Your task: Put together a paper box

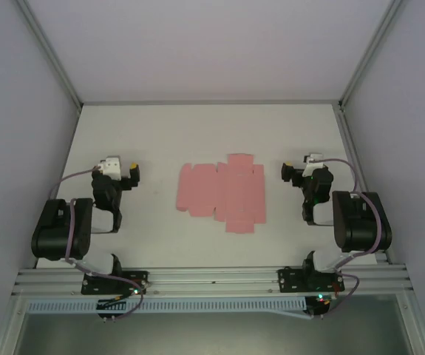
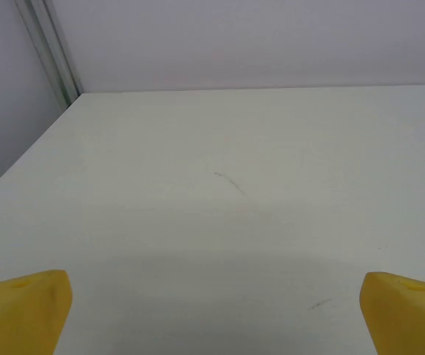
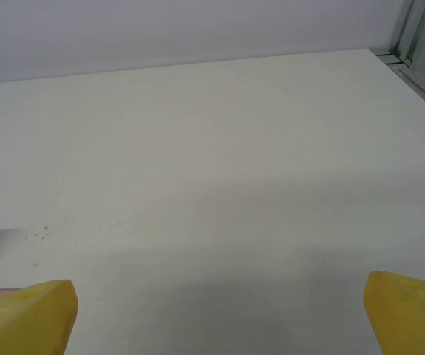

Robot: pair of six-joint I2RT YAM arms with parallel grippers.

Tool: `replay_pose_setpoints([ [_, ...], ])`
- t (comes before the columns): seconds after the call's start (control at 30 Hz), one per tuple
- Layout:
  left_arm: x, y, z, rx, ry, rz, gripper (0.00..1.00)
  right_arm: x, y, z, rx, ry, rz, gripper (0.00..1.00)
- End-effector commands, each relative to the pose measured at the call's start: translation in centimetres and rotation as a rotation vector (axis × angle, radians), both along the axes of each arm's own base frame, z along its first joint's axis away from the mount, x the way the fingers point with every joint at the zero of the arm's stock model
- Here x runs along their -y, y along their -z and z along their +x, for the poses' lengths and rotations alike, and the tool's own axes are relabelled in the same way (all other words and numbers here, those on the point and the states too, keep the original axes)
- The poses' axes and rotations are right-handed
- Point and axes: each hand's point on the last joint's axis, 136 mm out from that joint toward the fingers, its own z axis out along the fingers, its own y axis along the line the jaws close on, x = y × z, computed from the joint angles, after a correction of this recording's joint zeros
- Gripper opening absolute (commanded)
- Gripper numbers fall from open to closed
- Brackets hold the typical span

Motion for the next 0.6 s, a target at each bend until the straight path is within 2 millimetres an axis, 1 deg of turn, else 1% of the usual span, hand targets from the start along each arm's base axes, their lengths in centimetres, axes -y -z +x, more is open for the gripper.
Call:
replay_pose_setpoints([
  [0.0,0.17,-0.84,0.56,0.030,0.012,0.018,1.00,-0.07,-0.93,0.45,0.028,0.000,0.022,1.00],
  [0.57,0.22,-0.85,0.56,0.030,0.014,0.019,1.00,-0.01,-0.91,0.49,0.027,0.004,0.021,1.00],
])
